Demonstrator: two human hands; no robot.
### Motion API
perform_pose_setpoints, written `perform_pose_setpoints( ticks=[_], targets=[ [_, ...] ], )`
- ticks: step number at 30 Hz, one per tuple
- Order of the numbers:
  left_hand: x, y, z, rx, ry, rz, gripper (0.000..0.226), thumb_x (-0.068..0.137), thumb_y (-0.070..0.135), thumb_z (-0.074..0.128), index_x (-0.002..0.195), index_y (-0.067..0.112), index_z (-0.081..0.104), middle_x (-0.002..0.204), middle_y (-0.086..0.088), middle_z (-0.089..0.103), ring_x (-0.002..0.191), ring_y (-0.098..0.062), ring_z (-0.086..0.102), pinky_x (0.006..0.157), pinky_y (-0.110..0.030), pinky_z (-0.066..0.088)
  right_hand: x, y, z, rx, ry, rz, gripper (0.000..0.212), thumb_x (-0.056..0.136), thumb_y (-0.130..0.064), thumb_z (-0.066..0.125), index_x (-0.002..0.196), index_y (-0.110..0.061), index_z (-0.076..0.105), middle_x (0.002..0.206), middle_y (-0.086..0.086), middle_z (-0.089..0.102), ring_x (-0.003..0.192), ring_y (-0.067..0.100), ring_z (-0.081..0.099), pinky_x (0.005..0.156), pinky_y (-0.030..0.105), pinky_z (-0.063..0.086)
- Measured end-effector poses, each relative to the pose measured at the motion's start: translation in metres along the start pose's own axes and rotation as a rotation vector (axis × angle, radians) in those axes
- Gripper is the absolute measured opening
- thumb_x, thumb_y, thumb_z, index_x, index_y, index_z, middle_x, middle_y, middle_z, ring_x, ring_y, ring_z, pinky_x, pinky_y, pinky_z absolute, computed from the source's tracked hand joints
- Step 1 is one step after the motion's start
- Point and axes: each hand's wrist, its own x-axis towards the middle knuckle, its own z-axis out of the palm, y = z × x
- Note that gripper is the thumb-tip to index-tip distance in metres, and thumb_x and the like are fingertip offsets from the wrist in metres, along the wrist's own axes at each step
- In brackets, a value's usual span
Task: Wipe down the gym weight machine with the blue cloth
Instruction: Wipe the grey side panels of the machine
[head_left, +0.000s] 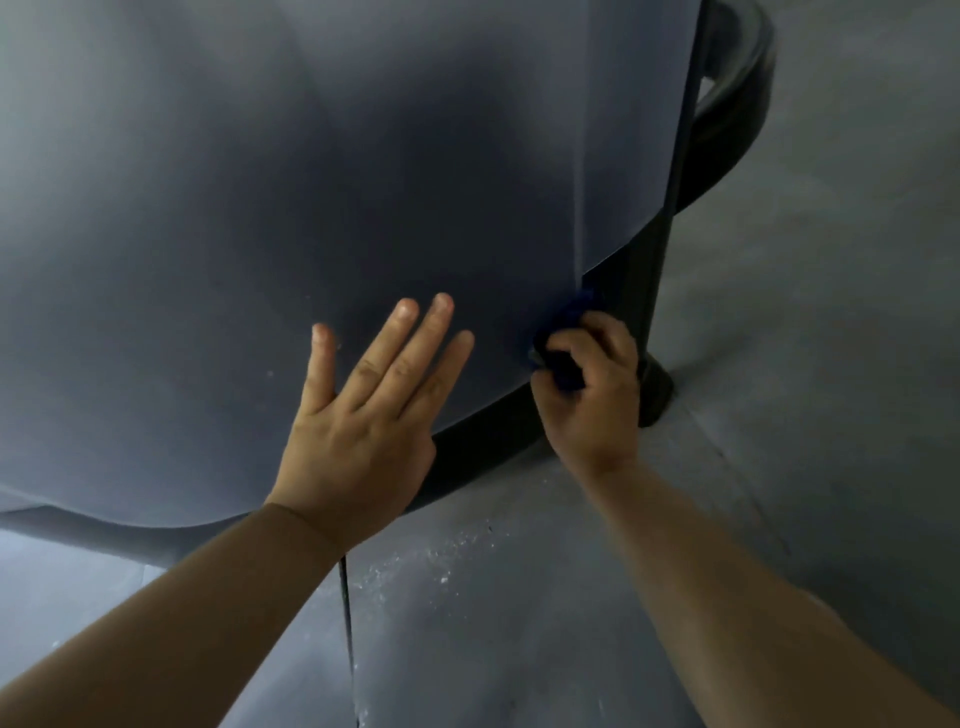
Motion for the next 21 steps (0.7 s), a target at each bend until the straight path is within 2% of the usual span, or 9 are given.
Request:
perform_pose_setpoints(
  ticks=[2,4,9,11,13,15,17,21],
  targets=[
    [0.007,-0.002,0.001,0.025,-0.003,0.02,0.078,0.08,0.015,0.056,0.153,0.013,0.028,0.162,-0.008,0.014,0.152,-0.02,-0.001,0.118,-0.051,-0.013,-0.03,0.025,0.006,-0.089,-0.106,0.043,0.017,0.069,-0.001,0.075,0.083,-0.01,0.07,0.111,0.012,0.059,0.102,0.034,0.057,0.081,0.035,0.054],
    [0.011,-0.002,0.005,0.064,-0.016,0.046,0.077,0.082,0.016,0.056,0.154,0.013,0.029,0.163,-0.007,0.014,0.152,-0.02,0.002,0.117,-0.053,-0.015,-0.053,0.046,0.01,-0.172,-0.229,0.044,0.024,0.065,0.007,0.078,0.083,-0.009,0.072,0.107,0.012,0.061,0.098,0.034,0.059,0.078,0.028,0.049],
    [0.013,0.005,0.014,0.096,-0.02,0.087,0.074,0.083,0.017,0.053,0.153,0.01,0.031,0.163,-0.009,0.017,0.15,-0.024,0.013,0.115,-0.057,-0.016,-0.069,0.083,0.01,-0.244,-0.458,0.241,0.023,0.073,0.01,0.069,0.087,-0.007,0.075,0.107,0.009,0.059,0.097,0.034,0.062,0.076,0.026,0.043],
    [0.015,0.008,0.013,0.096,-0.012,0.077,0.074,0.082,0.015,0.054,0.152,0.009,0.032,0.162,-0.01,0.018,0.15,-0.025,0.014,0.115,-0.059,-0.014,-0.059,0.075,0.006,-0.214,-0.393,0.303,0.021,0.077,0.006,0.067,0.09,-0.009,0.074,0.112,0.007,0.058,0.1,0.03,0.06,0.079,0.02,0.042],
    [0.017,0.009,0.011,0.088,-0.005,0.073,0.074,0.082,0.014,0.054,0.152,0.008,0.033,0.162,-0.01,0.018,0.15,-0.025,0.014,0.116,-0.058,-0.012,-0.034,0.05,-0.001,-0.077,-0.207,0.328,0.018,0.077,0.004,0.068,0.089,-0.009,0.072,0.11,0.0,0.054,0.099,0.025,0.059,0.08,0.006,0.038],
    [0.023,0.01,0.008,0.079,-0.004,0.073,0.074,0.082,0.015,0.054,0.153,0.009,0.032,0.163,-0.01,0.015,0.151,-0.024,0.011,0.117,-0.055,-0.012,0.001,0.021,-0.011,0.055,-0.029,0.261,0.016,0.078,0.003,0.069,0.089,-0.007,0.071,0.111,-0.002,0.052,0.1,0.014,0.056,0.083,0.0,0.035],
    [0.032,0.013,0.004,0.071,-0.013,0.068,0.075,0.082,0.015,0.054,0.153,0.009,0.03,0.163,-0.01,0.013,0.151,-0.024,0.01,0.117,-0.053,-0.012,0.03,0.006,-0.021,0.106,0.082,0.136,0.018,0.077,0.005,0.068,0.092,-0.004,0.071,0.112,0.001,0.054,0.1,0.005,0.053,0.087,0.001,0.036],
    [0.055,0.023,-0.001,0.074,-0.028,0.089,0.075,0.084,0.019,0.051,0.154,0.01,0.028,0.164,-0.01,0.012,0.151,-0.025,0.011,0.118,-0.052,-0.013,0.043,0.015,-0.022,0.064,0.047,0.069,0.019,0.078,0.002,0.07,0.094,-0.007,0.068,0.116,0.008,0.058,0.108,0.013,0.054,0.094,0.005,0.037]
  ],
)
